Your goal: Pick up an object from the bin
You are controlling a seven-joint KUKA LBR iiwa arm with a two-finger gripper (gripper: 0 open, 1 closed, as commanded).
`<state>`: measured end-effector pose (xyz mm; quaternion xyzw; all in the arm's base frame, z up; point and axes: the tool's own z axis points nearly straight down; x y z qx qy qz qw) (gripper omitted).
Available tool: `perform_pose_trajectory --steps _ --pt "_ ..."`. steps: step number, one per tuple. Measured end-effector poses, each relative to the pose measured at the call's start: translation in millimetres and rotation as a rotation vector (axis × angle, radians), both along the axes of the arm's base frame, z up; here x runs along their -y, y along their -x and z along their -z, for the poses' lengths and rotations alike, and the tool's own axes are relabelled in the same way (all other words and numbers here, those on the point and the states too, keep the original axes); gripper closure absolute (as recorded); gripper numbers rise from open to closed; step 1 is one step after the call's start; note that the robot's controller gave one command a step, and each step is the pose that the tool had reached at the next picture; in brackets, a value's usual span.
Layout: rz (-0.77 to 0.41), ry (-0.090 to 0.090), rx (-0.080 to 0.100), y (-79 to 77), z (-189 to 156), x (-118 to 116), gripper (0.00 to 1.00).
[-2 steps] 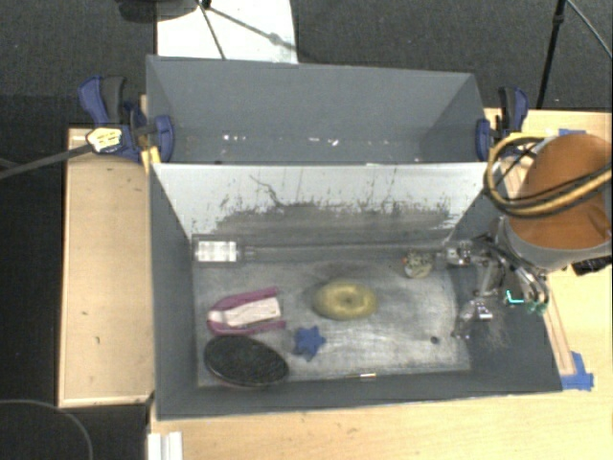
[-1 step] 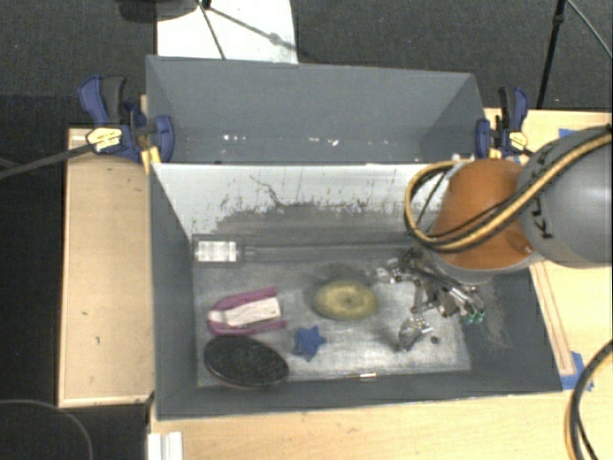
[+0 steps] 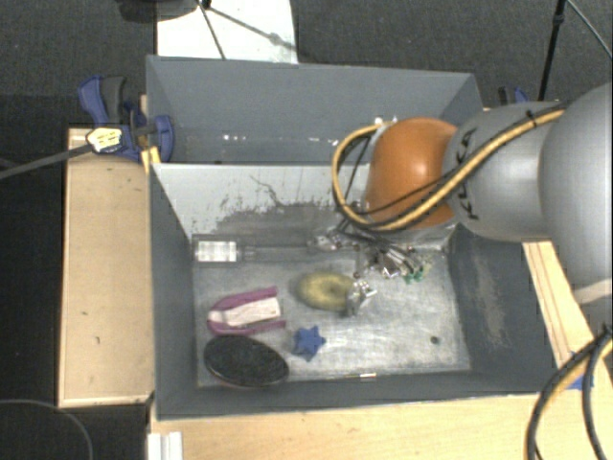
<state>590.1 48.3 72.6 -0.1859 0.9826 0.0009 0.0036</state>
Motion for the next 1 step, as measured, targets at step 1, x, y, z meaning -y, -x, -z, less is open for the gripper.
perform_pose_trajectory --steps 1 --pt "0.003 0.003 -0.006 1.4 -0.3 4.2 1.00"
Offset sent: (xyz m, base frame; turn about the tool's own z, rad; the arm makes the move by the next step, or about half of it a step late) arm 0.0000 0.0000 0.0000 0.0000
